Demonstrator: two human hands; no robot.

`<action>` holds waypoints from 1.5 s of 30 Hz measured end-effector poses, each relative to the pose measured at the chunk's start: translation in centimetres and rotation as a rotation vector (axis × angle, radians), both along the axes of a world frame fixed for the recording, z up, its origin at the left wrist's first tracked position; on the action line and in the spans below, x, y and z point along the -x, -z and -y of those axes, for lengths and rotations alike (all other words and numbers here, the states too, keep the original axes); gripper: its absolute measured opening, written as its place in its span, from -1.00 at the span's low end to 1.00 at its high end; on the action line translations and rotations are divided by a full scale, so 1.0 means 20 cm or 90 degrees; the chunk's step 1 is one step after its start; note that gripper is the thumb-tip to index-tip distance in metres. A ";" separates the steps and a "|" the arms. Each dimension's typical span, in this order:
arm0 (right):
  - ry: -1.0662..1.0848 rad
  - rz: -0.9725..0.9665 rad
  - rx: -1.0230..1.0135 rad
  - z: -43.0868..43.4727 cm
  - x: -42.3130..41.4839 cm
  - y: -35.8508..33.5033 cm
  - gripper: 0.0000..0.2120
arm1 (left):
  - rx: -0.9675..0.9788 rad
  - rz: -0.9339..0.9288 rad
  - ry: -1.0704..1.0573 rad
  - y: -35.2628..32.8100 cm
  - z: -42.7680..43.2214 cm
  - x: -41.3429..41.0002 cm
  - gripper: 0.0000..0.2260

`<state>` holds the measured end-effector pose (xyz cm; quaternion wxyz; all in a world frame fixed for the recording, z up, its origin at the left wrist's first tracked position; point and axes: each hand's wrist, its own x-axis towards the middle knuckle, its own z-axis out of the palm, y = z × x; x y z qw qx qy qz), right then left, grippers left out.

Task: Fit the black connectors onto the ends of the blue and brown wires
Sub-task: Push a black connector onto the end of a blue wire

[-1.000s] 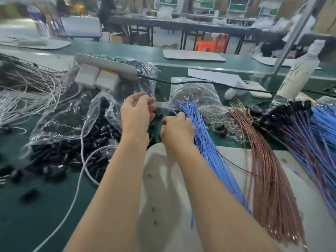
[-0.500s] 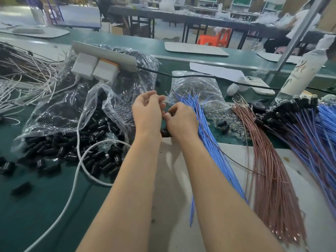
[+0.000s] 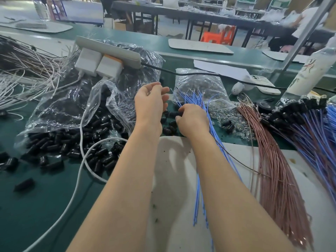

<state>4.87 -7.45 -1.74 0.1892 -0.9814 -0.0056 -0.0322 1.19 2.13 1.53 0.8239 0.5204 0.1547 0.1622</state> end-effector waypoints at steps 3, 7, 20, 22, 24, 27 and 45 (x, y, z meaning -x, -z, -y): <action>0.005 -0.005 0.028 -0.02 -0.01 0.00 -0.69 | 0.007 -0.003 -0.001 0.01 0.00 0.00 -0.90; 0.025 -0.013 0.030 -0.04 -0.02 0.00 -0.70 | 0.003 -0.010 0.003 0.02 0.01 0.00 -0.90; 0.063 0.025 0.016 -0.12 -0.04 0.03 -0.70 | 0.016 -0.018 0.009 0.03 0.04 -0.02 -0.89; 0.063 0.048 -0.013 -0.12 -0.04 0.04 -0.73 | 0.016 -0.018 0.008 0.04 0.04 -0.02 -0.89; 0.046 0.077 -0.138 -0.09 -0.03 0.01 -0.75 | 0.005 -0.013 0.000 0.04 0.05 -0.02 -0.88; 0.016 0.090 -0.422 0.02 0.00 -0.09 -0.85 | -0.078 -0.022 0.003 0.06 0.06 -0.03 -0.88; -0.038 -0.058 -0.037 0.35 0.31 -0.01 -0.70 | 0.102 -0.069 0.114 0.20 0.27 0.10 -0.90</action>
